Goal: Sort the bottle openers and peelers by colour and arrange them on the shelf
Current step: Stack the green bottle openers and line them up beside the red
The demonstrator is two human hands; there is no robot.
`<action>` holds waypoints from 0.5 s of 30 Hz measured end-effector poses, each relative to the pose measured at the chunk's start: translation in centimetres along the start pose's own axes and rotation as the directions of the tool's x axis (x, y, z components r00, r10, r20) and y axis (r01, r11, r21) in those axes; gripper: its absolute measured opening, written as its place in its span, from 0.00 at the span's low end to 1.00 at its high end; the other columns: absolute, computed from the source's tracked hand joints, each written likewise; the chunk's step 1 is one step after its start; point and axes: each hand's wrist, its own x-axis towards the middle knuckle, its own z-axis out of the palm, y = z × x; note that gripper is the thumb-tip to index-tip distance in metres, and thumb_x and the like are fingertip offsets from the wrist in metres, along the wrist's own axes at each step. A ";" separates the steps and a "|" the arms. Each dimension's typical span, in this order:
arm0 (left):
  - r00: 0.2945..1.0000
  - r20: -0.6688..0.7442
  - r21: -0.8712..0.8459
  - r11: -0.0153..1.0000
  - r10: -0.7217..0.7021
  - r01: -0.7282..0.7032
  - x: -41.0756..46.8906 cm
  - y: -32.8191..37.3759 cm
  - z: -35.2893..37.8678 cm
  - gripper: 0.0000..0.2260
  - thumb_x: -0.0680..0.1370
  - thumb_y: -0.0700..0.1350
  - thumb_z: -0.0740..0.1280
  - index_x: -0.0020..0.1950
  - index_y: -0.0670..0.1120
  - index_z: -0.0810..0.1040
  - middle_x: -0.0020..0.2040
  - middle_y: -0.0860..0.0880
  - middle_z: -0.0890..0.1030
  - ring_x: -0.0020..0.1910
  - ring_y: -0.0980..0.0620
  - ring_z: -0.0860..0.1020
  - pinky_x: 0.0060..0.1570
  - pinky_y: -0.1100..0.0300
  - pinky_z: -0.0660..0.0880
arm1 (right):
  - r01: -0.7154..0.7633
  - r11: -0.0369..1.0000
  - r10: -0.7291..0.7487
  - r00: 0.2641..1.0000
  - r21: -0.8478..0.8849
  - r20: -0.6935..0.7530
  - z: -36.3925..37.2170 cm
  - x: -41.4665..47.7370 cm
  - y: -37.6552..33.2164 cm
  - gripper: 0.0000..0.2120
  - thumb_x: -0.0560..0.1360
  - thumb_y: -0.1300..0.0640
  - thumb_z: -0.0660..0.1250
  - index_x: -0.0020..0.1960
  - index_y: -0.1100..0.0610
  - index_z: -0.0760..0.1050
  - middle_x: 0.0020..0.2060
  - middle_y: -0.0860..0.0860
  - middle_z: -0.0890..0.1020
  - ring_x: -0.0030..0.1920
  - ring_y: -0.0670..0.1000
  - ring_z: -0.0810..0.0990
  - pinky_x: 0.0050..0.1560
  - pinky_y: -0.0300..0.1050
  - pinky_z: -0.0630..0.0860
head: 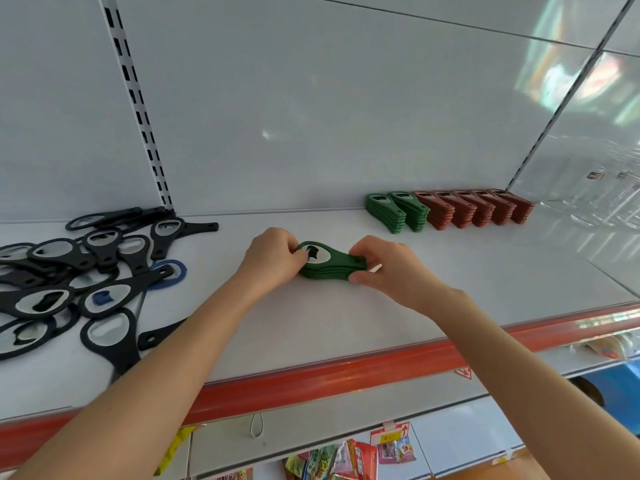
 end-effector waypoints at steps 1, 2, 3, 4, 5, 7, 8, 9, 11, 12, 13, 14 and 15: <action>1.000 0.010 0.000 1.000 0.000 0.000 0.0 0.0 0.0 0.10 0.75 0.44 0.65 0.37 0.40 0.76 0.33 0.43 0.70 0.33 0.47 0.65 0.34 0.59 0.61 | 0.003 1.000 -0.003 1.000 -0.010 0.001 0.0 0.0 0.0 0.10 0.73 0.60 0.69 0.53 0.57 0.73 0.44 0.49 0.79 0.48 0.51 0.77 0.49 0.43 0.74; 1.000 0.019 -0.001 1.000 0.003 -0.003 0.0 0.0 0.0 0.11 0.76 0.44 0.65 0.37 0.39 0.74 0.32 0.43 0.68 0.33 0.48 0.63 0.32 0.59 0.59 | 0.003 1.000 -0.003 1.000 -0.019 0.001 0.1 0.1 -0.1 0.10 0.73 0.60 0.69 0.53 0.57 0.74 0.44 0.51 0.79 0.48 0.52 0.77 0.49 0.44 0.75; 1.000 0.027 -0.002 1.000 0.008 -0.008 -0.1 0.0 0.0 0.11 0.76 0.44 0.64 0.36 0.40 0.72 0.32 0.44 0.67 0.32 0.48 0.62 0.31 0.58 0.58 | 0.002 1.000 -0.002 1.000 -0.027 0.002 0.1 0.1 -0.1 0.09 0.73 0.60 0.68 0.52 0.57 0.74 0.45 0.52 0.80 0.48 0.52 0.77 0.49 0.45 0.75; 0.999 0.033 -0.005 1.000 0.014 -0.014 -0.1 -0.1 0.1 0.11 0.76 0.44 0.64 0.35 0.41 0.70 0.32 0.44 0.66 0.32 0.48 0.61 0.30 0.58 0.57 | -0.001 1.000 0.001 1.000 -0.030 0.002 0.1 0.1 -0.2 0.09 0.73 0.60 0.68 0.52 0.58 0.74 0.45 0.53 0.80 0.48 0.52 0.77 0.49 0.47 0.75; 0.999 0.038 -0.008 1.000 0.019 -0.019 -0.1 -0.1 0.1 0.11 0.76 0.43 0.64 0.35 0.41 0.69 0.32 0.44 0.65 0.31 0.49 0.61 0.30 0.58 0.56 | -0.005 1.000 0.005 1.000 -0.028 0.001 0.1 0.1 -0.2 0.09 0.73 0.59 0.69 0.52 0.58 0.74 0.46 0.53 0.80 0.47 0.52 0.77 0.50 0.48 0.75; 0.998 0.047 -0.010 1.000 0.029 -0.028 0.0 -0.3 0.2 0.11 0.77 0.43 0.63 0.35 0.41 0.69 0.31 0.44 0.65 0.31 0.49 0.61 0.30 0.59 0.56 | -0.008 1.000 0.008 1.000 -0.020 0.002 0.1 0.1 -0.2 0.09 0.72 0.59 0.69 0.51 0.57 0.74 0.45 0.54 0.80 0.47 0.53 0.77 0.50 0.49 0.75; 0.998 0.051 -0.011 0.999 0.032 -0.031 0.0 -0.3 0.2 0.11 0.77 0.43 0.62 0.36 0.41 0.69 0.31 0.44 0.65 0.31 0.49 0.61 0.30 0.59 0.57 | -0.009 1.000 0.009 1.000 -0.020 0.007 0.0 0.1 -0.3 0.09 0.72 0.59 0.70 0.51 0.57 0.73 0.45 0.54 0.80 0.46 0.53 0.77 0.50 0.49 0.75; 0.998 0.054 -0.013 0.999 0.032 -0.031 0.1 -0.3 0.3 0.11 0.77 0.42 0.62 0.36 0.41 0.70 0.32 0.44 0.66 0.32 0.49 0.62 0.30 0.59 0.57 | -0.010 1.000 0.011 1.000 -0.023 0.012 0.0 0.1 -0.3 0.09 0.72 0.58 0.70 0.51 0.57 0.73 0.45 0.54 0.80 0.46 0.53 0.77 0.50 0.49 0.75; 0.998 0.059 -0.015 0.999 0.032 -0.032 0.0 -0.2 0.3 0.11 0.77 0.41 0.61 0.36 0.41 0.69 0.32 0.44 0.66 0.32 0.48 0.61 0.30 0.59 0.57 | -0.015 0.999 0.016 1.000 -0.037 0.022 0.0 0.2 -0.3 0.10 0.72 0.58 0.70 0.51 0.57 0.73 0.45 0.54 0.80 0.47 0.54 0.77 0.50 0.51 0.75; 0.998 0.060 -0.014 0.999 0.034 -0.033 0.0 -0.2 0.3 0.11 0.77 0.41 0.61 0.35 0.41 0.68 0.31 0.45 0.65 0.31 0.49 0.61 0.30 0.59 0.57 | -0.016 0.999 0.018 0.999 -0.044 0.027 0.0 0.3 -0.3 0.10 0.72 0.58 0.70 0.51 0.57 0.72 0.46 0.55 0.80 0.47 0.55 0.77 0.50 0.52 0.75; 0.998 0.060 -0.013 0.999 0.034 -0.034 -0.1 -0.3 0.3 0.11 0.77 0.41 0.61 0.35 0.40 0.68 0.30 0.45 0.64 0.30 0.49 0.61 0.30 0.59 0.57 | -0.017 0.999 0.018 0.999 -0.049 0.033 0.0 0.3 -0.2 0.10 0.72 0.58 0.70 0.51 0.57 0.72 0.46 0.55 0.80 0.47 0.55 0.77 0.50 0.52 0.75; 0.998 0.059 -0.014 0.999 0.033 -0.032 0.0 -0.3 0.3 0.11 0.77 0.40 0.60 0.35 0.41 0.68 0.31 0.44 0.65 0.31 0.49 0.61 0.31 0.58 0.58 | -0.017 0.998 0.019 0.999 -0.055 0.041 0.1 0.4 -0.2 0.11 0.72 0.58 0.70 0.51 0.57 0.72 0.46 0.54 0.80 0.47 0.55 0.77 0.49 0.51 0.75; 0.998 0.057 -0.018 0.999 0.030 -0.029 0.0 -0.3 0.3 0.10 0.77 0.40 0.60 0.36 0.41 0.69 0.32 0.43 0.66 0.32 0.48 0.62 0.32 0.58 0.59 | -0.015 0.998 0.018 0.999 -0.063 0.051 0.1 0.4 -0.2 0.11 0.72 0.57 0.70 0.51 0.56 0.71 0.45 0.53 0.80 0.47 0.54 0.76 0.49 0.50 0.75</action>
